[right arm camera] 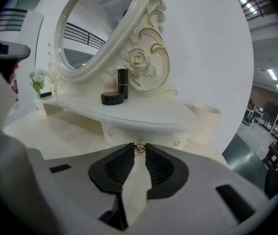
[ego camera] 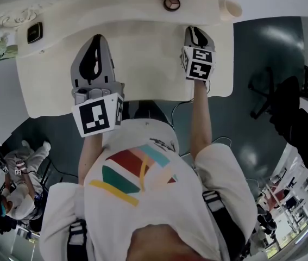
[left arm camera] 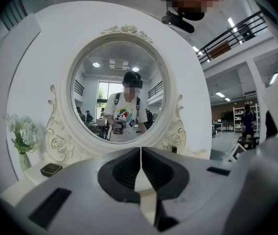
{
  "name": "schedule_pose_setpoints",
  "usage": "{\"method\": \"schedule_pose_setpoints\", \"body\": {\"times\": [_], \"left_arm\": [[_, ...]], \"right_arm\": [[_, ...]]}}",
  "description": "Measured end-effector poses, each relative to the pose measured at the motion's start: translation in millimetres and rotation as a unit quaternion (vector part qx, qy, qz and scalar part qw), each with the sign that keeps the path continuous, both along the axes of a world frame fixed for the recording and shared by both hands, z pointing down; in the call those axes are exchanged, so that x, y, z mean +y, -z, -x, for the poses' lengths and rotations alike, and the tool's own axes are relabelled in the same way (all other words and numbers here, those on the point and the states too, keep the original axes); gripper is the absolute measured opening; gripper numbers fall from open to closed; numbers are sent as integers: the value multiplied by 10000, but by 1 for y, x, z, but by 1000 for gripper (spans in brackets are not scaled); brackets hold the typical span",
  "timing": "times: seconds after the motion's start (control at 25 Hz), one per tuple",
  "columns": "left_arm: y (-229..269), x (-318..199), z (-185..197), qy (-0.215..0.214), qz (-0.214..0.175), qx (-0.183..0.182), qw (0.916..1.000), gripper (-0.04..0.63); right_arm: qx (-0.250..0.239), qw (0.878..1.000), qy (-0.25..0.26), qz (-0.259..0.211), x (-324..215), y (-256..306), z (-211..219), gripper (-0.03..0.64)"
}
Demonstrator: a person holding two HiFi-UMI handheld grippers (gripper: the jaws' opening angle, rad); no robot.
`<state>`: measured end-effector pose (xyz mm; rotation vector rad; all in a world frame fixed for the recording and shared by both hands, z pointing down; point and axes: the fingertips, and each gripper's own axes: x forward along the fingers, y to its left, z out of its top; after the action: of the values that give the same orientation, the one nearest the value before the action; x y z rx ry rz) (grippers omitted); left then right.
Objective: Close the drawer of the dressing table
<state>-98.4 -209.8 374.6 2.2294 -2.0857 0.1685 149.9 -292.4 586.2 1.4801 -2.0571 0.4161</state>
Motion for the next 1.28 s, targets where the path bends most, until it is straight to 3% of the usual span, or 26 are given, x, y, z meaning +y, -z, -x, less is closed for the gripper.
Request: {"method": "schedule_pose_setpoints", "body": {"times": [0.4,0.76,1.0,1.28], "left_arm": [[1,0,5,56,4,-11,10000,11],[5,7,11,87,-78,26,9999,11],[22,11,16,58,-315,109,9994,11],[46,17,28,16,-628,226,9978,11]], "right_arm": [[7,10000,-19,15,-1,0,0,61],[-436,9984,-344,50,3,2,-4,78],[-739,9919,-768,-697,9,66,-12,28],[-748,9779,-332,-1925,18,183,25,2]]}}
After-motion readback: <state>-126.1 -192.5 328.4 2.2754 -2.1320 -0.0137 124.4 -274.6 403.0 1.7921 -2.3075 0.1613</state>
